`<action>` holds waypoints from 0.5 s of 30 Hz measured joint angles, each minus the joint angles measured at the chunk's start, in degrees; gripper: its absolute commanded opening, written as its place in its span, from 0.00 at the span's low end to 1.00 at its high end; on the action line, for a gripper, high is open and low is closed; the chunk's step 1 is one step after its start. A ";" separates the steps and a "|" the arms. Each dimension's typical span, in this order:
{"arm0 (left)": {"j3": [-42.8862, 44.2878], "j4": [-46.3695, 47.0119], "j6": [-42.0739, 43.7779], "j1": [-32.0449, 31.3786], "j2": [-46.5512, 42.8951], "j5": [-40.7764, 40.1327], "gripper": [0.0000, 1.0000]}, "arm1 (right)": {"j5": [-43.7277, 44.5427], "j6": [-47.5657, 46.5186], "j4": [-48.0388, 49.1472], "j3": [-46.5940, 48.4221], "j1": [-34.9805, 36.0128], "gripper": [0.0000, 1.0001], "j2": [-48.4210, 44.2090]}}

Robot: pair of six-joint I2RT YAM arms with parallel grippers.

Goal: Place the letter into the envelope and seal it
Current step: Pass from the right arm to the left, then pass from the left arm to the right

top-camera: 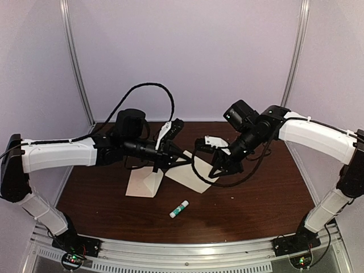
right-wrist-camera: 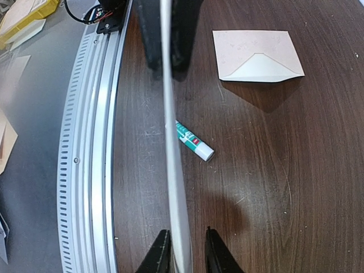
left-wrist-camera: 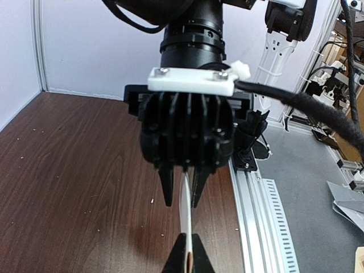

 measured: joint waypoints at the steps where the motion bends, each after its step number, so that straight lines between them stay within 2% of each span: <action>1: 0.00 0.02 0.00 0.11 0.00 0.00 0.03 | 0.20 0.00 0.02 -0.28 -0.15 0.18 -0.37; 5: 0.00 0.04 0.02 0.31 0.00 -0.02 0.04 | 0.48 0.17 0.35 -0.85 -0.57 0.00 -1.42; 12: -0.31 -0.04 -0.04 0.37 0.00 -0.48 0.31 | 0.50 -0.07 0.42 -0.92 -0.79 0.00 -1.55; 15: -0.31 -0.72 0.61 0.37 0.00 -1.27 0.33 | 0.98 -0.76 -0.04 -0.87 -0.79 0.00 -1.55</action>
